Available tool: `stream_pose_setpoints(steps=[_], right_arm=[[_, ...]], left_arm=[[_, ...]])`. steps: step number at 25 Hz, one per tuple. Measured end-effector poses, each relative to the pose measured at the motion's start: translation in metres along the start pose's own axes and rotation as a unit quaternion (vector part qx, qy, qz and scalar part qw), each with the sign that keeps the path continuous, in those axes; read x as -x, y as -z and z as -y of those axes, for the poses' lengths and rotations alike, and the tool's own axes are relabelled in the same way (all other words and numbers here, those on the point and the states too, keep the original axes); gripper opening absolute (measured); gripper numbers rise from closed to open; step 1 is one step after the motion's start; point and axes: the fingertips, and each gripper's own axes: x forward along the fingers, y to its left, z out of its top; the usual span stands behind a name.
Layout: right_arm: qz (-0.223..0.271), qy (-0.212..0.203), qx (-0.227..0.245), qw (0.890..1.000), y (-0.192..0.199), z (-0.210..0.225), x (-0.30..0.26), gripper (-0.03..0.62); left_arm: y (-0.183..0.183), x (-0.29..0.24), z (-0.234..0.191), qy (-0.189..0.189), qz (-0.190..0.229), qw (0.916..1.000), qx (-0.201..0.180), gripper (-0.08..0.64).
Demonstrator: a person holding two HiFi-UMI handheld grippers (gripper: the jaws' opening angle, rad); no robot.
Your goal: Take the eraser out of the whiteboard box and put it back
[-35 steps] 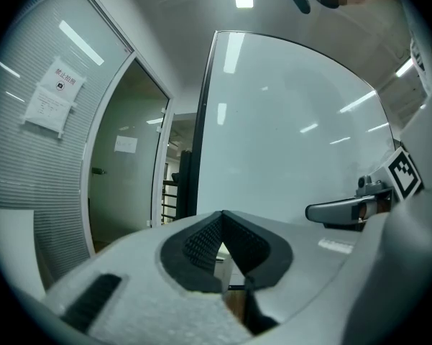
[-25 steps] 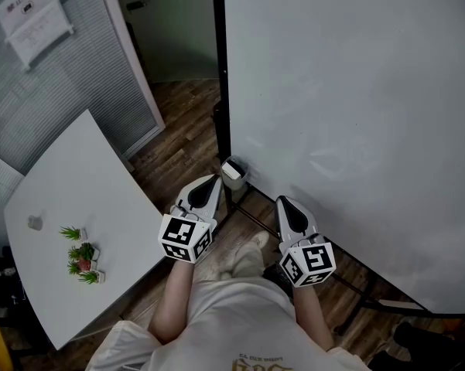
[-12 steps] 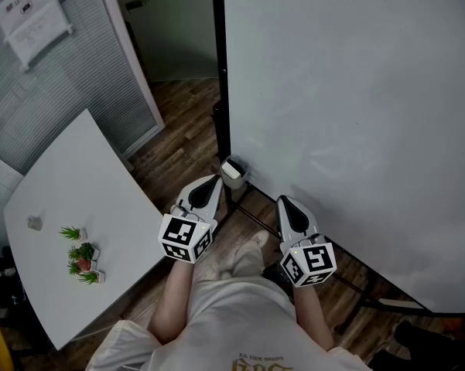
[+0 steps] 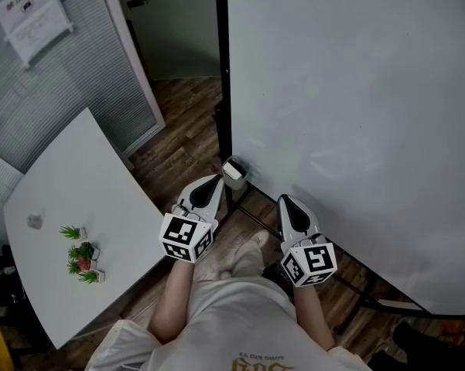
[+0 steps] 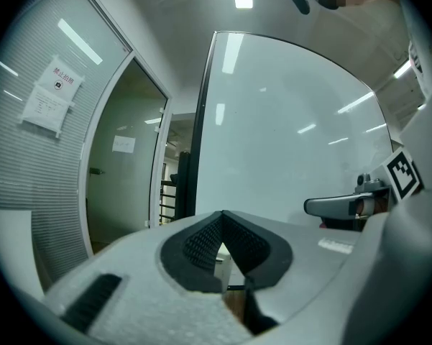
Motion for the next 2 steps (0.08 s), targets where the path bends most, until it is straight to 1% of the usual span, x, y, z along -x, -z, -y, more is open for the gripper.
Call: stream_pose_setpoints(steps=[2], right_arm=[[-0.001,-0.001,0.001,1.000,0.0010,-0.0002,-0.0019,0.011]], left_arm=[[0.0012,-0.0011,-0.0013,0.001,0.000,1.0000,0.000,0.002]])
